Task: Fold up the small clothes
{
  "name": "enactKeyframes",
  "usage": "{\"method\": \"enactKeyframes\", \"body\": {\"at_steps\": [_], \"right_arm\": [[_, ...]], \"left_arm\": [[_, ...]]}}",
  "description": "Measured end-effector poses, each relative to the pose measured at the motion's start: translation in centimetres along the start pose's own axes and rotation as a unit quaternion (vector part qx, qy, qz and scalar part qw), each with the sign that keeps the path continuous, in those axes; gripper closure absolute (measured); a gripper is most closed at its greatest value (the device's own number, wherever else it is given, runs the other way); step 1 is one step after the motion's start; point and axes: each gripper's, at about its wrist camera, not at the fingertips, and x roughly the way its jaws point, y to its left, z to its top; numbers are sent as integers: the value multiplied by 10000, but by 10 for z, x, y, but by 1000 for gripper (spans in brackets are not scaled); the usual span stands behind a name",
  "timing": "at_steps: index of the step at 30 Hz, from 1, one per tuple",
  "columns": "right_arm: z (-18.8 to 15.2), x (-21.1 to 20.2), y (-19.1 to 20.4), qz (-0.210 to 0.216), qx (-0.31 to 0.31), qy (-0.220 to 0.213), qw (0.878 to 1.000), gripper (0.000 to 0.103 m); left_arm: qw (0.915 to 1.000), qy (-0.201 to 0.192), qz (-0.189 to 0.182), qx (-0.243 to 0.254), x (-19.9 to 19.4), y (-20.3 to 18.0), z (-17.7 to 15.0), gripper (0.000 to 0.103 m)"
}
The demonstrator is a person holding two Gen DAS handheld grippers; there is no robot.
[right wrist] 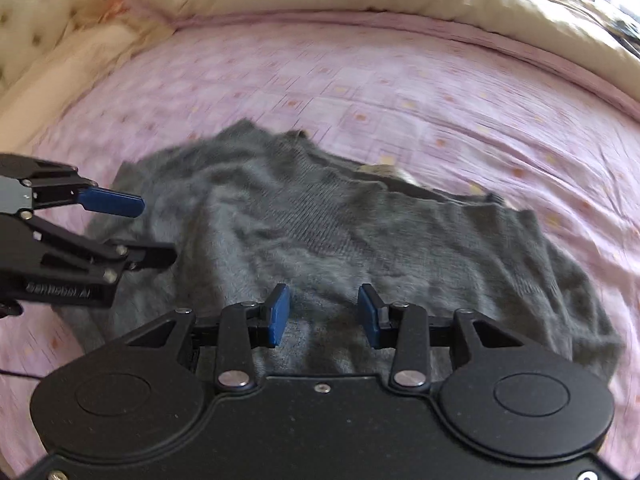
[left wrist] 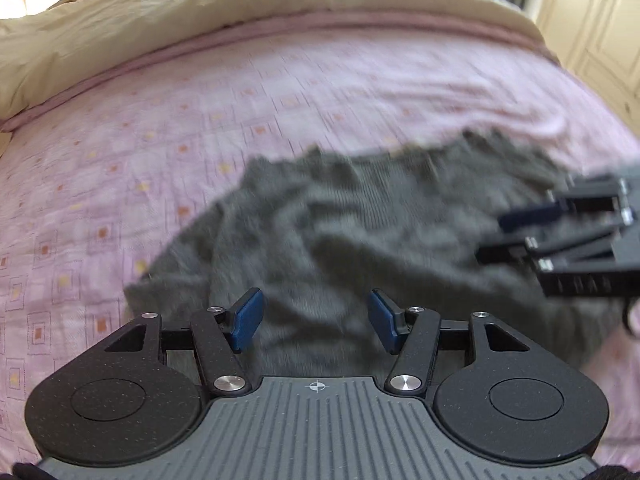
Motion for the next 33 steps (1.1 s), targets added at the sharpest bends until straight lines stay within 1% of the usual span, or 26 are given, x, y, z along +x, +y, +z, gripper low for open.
{"method": "enactKeyframes", "body": {"at_steps": [2, 4, 7, 8, 10, 12, 14, 15, 16, 18, 21, 23, 25, 26, 27, 30, 33], "right_arm": [[4, 16, -3, -258, -264, 136, 9992, 56], [13, 26, -19, -446, -87, 76, 9989, 57], [27, 34, -36, -861, 216, 40, 9960, 58], [30, 35, -40, -917, 303, 60, 9953, 58], [36, 30, -45, -880, 536, 50, 9947, 58], [39, 19, -47, -698, 644, -216, 9952, 58], [41, 14, -43, -554, 586, -335, 9962, 58], [44, 16, -40, -499, 512, -327, 9969, 60], [46, 18, -38, -450, 462, -300, 9975, 66], [51, 25, -34, -361, 456, -211, 9981, 72], [54, 38, -29, -507, 512, -72, 9974, 72], [54, 47, -32, -502, 725, 8, 9961, 71], [53, 50, -33, -477, 861, -17, 9951, 72], [53, 50, -33, -447, 890, -45, 9950, 79], [54, 50, -34, -432, 895, -63, 9950, 98], [57, 53, -36, -459, 905, -111, 9948, 99], [66, 60, -46, -623, 991, -100, 9931, 99]], "left_arm": [[9998, 173, 80, 55, 7, 4, -13, 46], [9999, 99, 28, -76, 7, 12, -20, 43], [9997, 111, 10, -207, 3, 20, -22, 43], [9997, 110, -6, -236, 3, 21, -23, 43], [9996, 109, -23, -270, 5, 21, -23, 42], [9995, 95, -26, -290, 6, 21, -24, 41], [9993, 67, -42, -360, 6, 21, -25, 38], [9992, 55, -56, -387, 6, 21, -26, 37], [9992, 46, -58, -401, 7, 21, -26, 36], [9992, 42, -48, -404, 8, 20, -26, 36], [9991, 43, -65, -423, 8, 21, -26, 35], [9990, 45, -91, -441, 8, 22, -26, 35], [9989, 45, -107, -447, 7, 22, -26, 35], [9989, 43, -109, -447, 7, 22, -26, 35], [9989, 37, -108, -451, 7, 22, -26, 35], [9988, 8, -104, -471, 7, 21, -27, 35], [9989, 0, -105, -463, 7, 20, -28, 35]]}}
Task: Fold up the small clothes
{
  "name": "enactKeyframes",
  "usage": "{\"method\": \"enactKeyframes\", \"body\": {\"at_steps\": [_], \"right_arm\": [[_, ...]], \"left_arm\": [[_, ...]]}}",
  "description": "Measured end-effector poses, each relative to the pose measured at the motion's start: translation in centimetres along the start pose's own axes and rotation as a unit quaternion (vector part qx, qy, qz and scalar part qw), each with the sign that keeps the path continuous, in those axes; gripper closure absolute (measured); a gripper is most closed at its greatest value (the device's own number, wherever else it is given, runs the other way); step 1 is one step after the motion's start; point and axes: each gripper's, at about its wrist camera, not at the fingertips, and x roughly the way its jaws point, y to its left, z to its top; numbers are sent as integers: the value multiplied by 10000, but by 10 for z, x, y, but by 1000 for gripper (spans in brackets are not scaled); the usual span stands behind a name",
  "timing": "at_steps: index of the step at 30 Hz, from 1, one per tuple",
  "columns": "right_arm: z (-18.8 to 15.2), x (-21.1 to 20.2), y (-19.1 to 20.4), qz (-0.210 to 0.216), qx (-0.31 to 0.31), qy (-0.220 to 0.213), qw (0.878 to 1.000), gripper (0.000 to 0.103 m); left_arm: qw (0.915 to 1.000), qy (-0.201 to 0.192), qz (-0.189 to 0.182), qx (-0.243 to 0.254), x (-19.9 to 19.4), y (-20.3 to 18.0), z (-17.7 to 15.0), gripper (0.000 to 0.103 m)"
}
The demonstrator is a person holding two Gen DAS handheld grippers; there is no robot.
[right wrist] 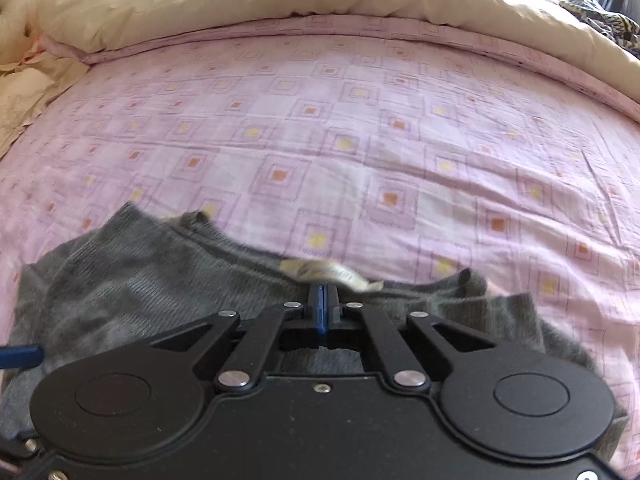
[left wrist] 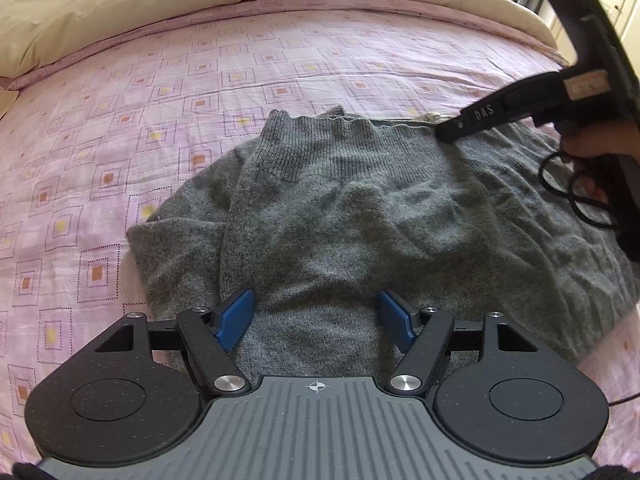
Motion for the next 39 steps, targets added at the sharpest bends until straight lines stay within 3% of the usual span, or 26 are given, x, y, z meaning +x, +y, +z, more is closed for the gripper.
{"method": "enactKeyframes", "body": {"at_steps": [5, 6, 7, 10, 17, 21, 24, 26, 27, 29, 30, 31, 34, 39], "right_arm": [[9, -5, -8, 224, 88, -28, 9997, 98], [8, -14, -6, 388, -10, -138, 9992, 91], [6, -22, -3, 567, -142, -233, 9980, 87], [-9, -47, 14, 1085, -654, -290, 9915, 87], [-54, -62, 56, 1524, -1958, 1, 9687, 87], [-54, -37, 60, 993, -2241, 200, 9693, 87], [-39, -22, 42, 643, -1764, 54, 9822, 94], [-29, -16, 36, 300, -1612, 48, 9865, 94], [-25, -15, 33, 175, -1555, 29, 9877, 91], [-22, -19, 30, -70, -1444, 6, 9895, 71], [-22, -25, 28, -111, -1345, -28, 9908, 55], [-24, -32, 26, -49, -1234, -84, 9923, 48], [-41, -58, 20, 191, -926, -222, 9953, 43], [-74, -86, -3, 297, -646, -2, 9975, 41]], "left_arm": [[10000, 55, 5, -55, -4, -1, 4, 35], [10000, 52, -5, -75, -7, -1, 6, 35], [9999, 16, -20, -106, -10, -2, 8, 35], [9998, -41, -79, -199, -16, -1, 8, 35], [9987, 261, 87, -419, -8, 13, -9, 35], [9988, 250, 32, -408, -10, 19, -12, 35], [9990, 266, 45, -348, -10, 18, -12, 34], [9990, 273, 59, -342, -9, 17, -12, 34], [9990, 275, 63, -355, -8, 18, -12, 33], [9989, 267, 68, -381, -8, 18, -13, 33], [9989, 262, 72, -388, -7, 18, -13, 33], [9989, 251, 75, -393, -8, 18, -14, 32], [9989, 203, 72, -405, -7, 17, -16, 29], [9990, 189, 111, -398, -6, 14, -16, 26]]}}
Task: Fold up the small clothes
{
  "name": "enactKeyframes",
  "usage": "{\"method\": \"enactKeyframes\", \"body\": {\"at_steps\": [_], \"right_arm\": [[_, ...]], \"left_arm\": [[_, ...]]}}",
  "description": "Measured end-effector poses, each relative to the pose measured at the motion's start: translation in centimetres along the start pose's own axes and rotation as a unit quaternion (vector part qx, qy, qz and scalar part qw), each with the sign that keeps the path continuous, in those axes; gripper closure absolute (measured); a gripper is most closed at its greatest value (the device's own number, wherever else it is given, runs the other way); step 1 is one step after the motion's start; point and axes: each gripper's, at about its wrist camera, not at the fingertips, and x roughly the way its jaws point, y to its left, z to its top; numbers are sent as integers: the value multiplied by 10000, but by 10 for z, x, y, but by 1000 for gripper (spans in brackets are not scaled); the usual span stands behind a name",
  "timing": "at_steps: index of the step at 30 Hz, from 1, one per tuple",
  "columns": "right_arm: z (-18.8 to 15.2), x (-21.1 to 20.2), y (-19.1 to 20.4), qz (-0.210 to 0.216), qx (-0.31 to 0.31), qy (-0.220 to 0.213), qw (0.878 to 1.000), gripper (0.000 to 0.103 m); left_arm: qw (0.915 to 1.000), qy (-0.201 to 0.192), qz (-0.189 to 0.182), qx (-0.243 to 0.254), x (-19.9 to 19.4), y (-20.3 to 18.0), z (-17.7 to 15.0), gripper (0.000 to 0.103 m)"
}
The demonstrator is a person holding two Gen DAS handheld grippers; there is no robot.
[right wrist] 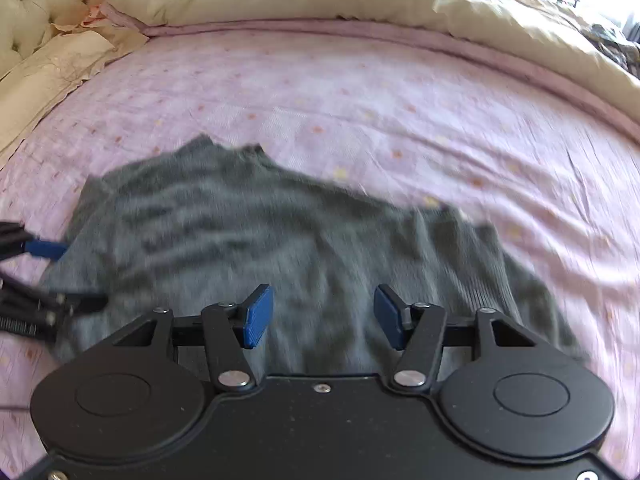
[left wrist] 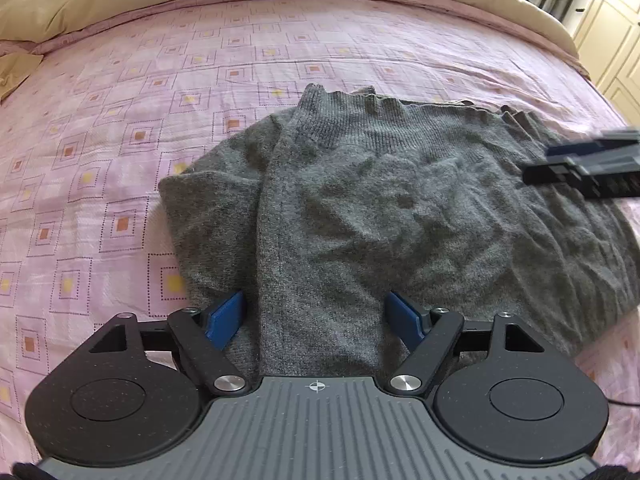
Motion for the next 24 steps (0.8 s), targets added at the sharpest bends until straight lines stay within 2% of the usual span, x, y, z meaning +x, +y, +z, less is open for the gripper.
{"method": "enactKeyframes", "body": {"at_steps": [2, 5, 8, 9, 12, 15, 17, 19, 24], "right_arm": [[-14, -6, -15, -101, 163, 154, 9997, 39], [-31, -4, -49, -538, 547, 463, 9960, 39], [-39, -6, -85, -790, 1227, 418, 9884, 37], [-39, -8, -93, -915, 1408, 438, 9848, 31], [-43, -17, -113, -1104, 1881, 352, 9753, 30], [-54, -34, -126, -990, 2380, 201, 9660, 29], [-60, -41, -129, -835, 2590, 90, 9622, 24], [-71, -54, -136, -631, 2676, 65, 9614, 17], [-102, -67, -130, -145, 2682, 285, 9628, 12]], "left_arm": [[10000, 9, 11, 21, 1, -1, 0, 24], [10000, 15, 47, 34, 2, -3, 0, 23], [10000, 38, 89, -14, 2, -4, 1, 22], [9999, 60, 121, -44, 2, -4, 2, 21], [9987, 273, 335, -256, 4, -4, 2, 8], [9958, 409, 372, -725, 1, -1, -3, 7], [9935, 506, 462, -906, -5, -2, -7, 7], [9908, 598, 522, -1100, -11, -5, -14, 7], [9826, 844, 458, -1588, -28, -17, -38, 7]]}}
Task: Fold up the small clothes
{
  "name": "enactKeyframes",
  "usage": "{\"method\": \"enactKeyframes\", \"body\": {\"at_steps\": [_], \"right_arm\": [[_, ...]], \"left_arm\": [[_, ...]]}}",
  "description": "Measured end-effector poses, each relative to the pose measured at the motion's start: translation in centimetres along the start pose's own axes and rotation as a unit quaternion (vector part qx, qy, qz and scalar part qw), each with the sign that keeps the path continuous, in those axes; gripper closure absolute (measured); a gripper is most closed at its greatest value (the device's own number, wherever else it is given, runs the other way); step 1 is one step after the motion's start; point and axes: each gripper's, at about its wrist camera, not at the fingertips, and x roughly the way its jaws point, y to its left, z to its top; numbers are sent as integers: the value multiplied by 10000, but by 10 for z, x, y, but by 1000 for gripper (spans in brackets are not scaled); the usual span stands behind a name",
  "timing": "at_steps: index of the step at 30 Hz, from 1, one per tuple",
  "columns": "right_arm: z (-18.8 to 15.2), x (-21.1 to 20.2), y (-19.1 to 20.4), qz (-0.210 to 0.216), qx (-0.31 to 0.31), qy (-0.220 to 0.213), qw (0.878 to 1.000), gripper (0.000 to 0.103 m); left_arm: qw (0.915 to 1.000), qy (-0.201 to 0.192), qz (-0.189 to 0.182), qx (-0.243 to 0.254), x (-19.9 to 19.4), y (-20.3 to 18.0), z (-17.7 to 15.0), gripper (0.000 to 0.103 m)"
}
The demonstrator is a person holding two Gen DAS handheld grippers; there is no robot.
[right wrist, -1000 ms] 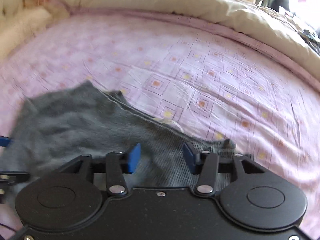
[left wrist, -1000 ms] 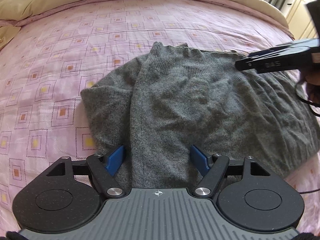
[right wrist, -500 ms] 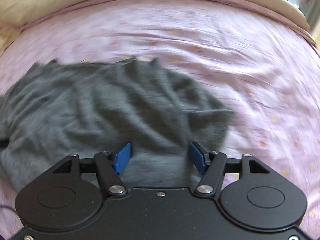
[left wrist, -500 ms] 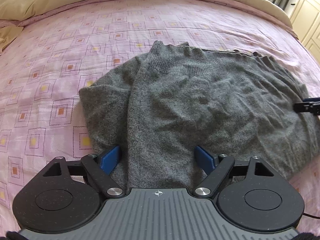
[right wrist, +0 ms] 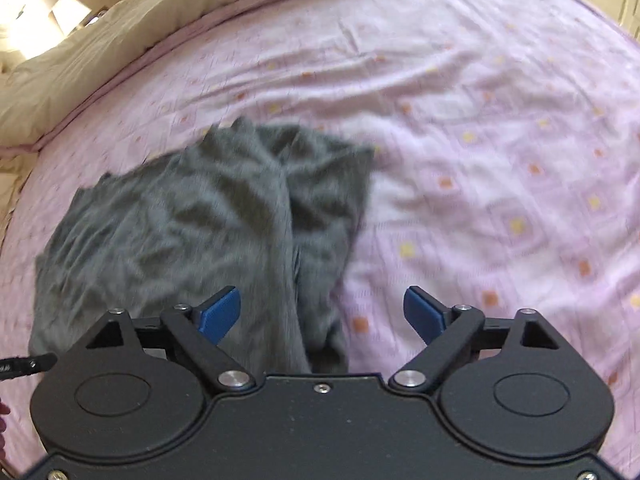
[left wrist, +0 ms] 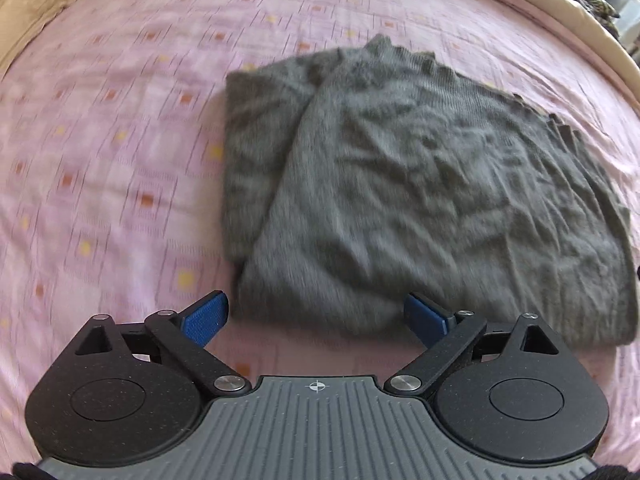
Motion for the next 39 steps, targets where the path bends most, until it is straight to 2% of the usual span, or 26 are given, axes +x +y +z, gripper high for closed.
{"method": "enactKeyframes", "body": {"at_steps": [4, 8, 13, 16, 20, 24, 29, 32, 35, 37, 38, 39], "right_arm": [[-26, 2, -5, 214, -34, 308, 9993, 12], [-47, 2, -9, 368, 22, 585, 9976, 9], [-52, 6, -5, 463, -246, 618, 9967, 0], [-51, 9, -3, 436, -400, 625, 9963, 0], [-54, 8, -11, 603, -206, 423, 9971, 0], [-56, 4, -26, 918, 134, 278, 9953, 0], [-55, 2, -49, 1491, 466, 192, 9875, 0], [-50, 2, -59, 1786, 561, 297, 9819, 0], [-38, 5, -62, 1878, 678, 497, 9786, 0], [-29, 2, -62, 1866, 614, 404, 9797, 0], [-25, 1, -61, 1873, 523, 291, 9805, 0], [-20, 0, -59, 1906, 433, 193, 9805, 0]], "left_arm": [[9998, 194, 4, -92, -6, -14, -28, 7], [9992, 391, 14, 29, -5, -36, -51, 7], [9979, 588, 55, 278, 7, -60, -69, 7], [9971, 529, 345, 429, 12, -70, -73, 3], [9978, 480, 395, 213, 16, -68, -71, 0], [9975, 490, 477, 147, 18, -69, -70, 0], [9981, 268, 556, 65, 18, -73, -78, 0], [9982, 176, 568, 61, 17, -74, -83, 0], [9982, 220, 560, 69, 12, -78, -85, 0], [9978, 293, 593, 42, 9, -79, -82, 3], [9977, 280, 611, 50, 5, -82, -80, 11], [9979, 222, 599, 81, 0, -85, -78, 15]]}}
